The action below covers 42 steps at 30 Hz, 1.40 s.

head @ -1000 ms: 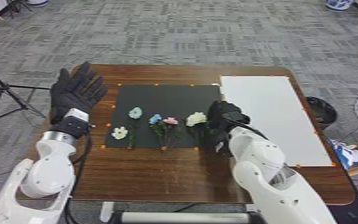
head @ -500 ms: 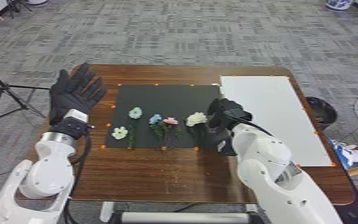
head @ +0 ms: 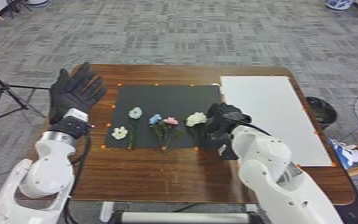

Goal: Arrange flowers

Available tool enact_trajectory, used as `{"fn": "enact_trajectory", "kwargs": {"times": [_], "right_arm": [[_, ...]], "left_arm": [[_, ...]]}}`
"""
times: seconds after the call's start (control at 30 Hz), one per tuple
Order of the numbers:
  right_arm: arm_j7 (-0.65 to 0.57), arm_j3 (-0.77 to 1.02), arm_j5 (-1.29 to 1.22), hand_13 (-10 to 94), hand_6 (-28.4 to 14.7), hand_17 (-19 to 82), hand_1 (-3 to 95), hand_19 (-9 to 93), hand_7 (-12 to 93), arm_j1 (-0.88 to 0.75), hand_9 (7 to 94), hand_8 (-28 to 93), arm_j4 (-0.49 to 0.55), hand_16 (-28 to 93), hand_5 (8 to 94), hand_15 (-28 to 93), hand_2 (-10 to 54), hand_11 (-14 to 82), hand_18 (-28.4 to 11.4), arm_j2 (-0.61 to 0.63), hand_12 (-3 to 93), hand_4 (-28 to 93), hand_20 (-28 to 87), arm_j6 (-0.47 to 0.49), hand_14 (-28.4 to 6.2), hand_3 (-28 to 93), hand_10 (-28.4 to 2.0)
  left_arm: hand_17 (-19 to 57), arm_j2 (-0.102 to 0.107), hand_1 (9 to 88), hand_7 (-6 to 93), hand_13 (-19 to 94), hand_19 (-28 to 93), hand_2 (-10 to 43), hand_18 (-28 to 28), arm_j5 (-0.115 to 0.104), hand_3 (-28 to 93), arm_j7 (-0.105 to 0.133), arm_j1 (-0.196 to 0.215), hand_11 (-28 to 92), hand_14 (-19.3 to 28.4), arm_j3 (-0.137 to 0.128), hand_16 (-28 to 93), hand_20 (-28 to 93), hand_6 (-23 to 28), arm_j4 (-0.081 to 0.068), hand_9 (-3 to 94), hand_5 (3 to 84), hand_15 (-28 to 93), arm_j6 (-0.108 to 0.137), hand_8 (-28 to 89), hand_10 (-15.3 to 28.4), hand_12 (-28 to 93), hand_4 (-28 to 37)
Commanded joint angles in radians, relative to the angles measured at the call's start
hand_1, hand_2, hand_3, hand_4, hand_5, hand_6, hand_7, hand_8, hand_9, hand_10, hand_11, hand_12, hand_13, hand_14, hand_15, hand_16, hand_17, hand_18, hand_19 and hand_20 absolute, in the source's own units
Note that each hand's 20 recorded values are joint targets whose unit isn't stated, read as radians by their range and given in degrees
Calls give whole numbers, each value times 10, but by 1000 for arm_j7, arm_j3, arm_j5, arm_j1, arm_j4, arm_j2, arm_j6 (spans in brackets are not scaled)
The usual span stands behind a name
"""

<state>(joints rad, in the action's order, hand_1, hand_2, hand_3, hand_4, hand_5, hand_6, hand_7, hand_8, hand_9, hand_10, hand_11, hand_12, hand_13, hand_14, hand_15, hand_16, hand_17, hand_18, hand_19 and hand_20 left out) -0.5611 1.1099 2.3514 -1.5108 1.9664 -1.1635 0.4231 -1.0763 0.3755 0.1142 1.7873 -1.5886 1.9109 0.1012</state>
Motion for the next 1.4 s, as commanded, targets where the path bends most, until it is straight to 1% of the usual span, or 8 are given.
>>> {"fn": "enact_trajectory", "kwargs": {"times": [0.03,0.37,0.5,0.73,1.0,1.1,1.3,1.4], "right_arm": [[-21,0,12,585,-66,294,464,774,103,-11,628,-92,3,319,516,618,-95,349,-226,2,332,-272,353,-27,-123,737,-137],[-50,16,-22,581,-77,292,376,775,96,-25,625,-89,14,290,519,620,-55,331,-232,3,255,-211,330,-93,-137,734,-172],[64,78,-52,576,-80,292,336,778,95,-67,622,-88,6,278,526,613,12,292,-233,7,240,-203,319,-340,-145,725,-181],[217,194,-290,487,-72,240,278,622,115,-88,566,-98,21,177,524,423,50,189,-199,-21,195,-207,204,-536,-160,752,-192],[427,324,-805,366,-67,165,224,485,115,-82,476,-101,2,160,476,311,77,122,-180,-71,171,-228,132,-529,-166,770,-189],[479,363,-965,344,-61,152,195,441,101,-86,452,-95,-7,167,450,268,99,96,-177,-89,163,-232,129,-477,-165,759,-184],[528,405,-1097,296,-43,135,123,344,64,-107,390,-85,2,185,382,154,155,43,-163,-114,143,-252,132,-410,-151,746,-175],[544,411,-1118,291,-46,136,117,320,60,-122,381,-83,23,184,379,125,150,36,-157,-122,143,-249,133,-424,-141,746,-172]], "left_arm": [[-102,3,244,87,163,328,163,136,4,650,-5,-4,125,148,2,-17,51,82,-6,218,330,125,-8,-84,133,67,-283],[-102,-1,247,86,163,326,163,136,3,644,1,8,123,149,-1,-16,51,82,3,219,332,125,-6,-84,134,67,-283],[-101,-4,249,86,163,326,163,136,6,641,3,12,123,148,-8,-16,51,82,3,220,332,124,-8,-84,134,66,-283],[-97,-10,253,81,174,321,168,132,24,626,26,43,123,132,-44,-26,50,81,19,246,339,108,-19,-86,132,62,-283],[-91,-27,254,70,177,314,173,126,49,611,44,97,120,120,-117,-35,47,77,46,262,343,99,-17,-86,128,57,-283],[-91,-33,251,70,176,314,173,125,49,614,40,94,118,119,-131,-35,48,75,45,262,341,99,-4,-85,127,55,-283],[-88,-50,249,70,174,314,173,119,75,619,17,122,116,115,-174,-37,48,74,61,259,337,98,-16,-85,126,56,-283],[-87,-54,250,70,173,313,173,118,82,617,5,104,116,113,-182,-39,47,74,52,259,337,95,-19,-85,126,56,-283]]}}
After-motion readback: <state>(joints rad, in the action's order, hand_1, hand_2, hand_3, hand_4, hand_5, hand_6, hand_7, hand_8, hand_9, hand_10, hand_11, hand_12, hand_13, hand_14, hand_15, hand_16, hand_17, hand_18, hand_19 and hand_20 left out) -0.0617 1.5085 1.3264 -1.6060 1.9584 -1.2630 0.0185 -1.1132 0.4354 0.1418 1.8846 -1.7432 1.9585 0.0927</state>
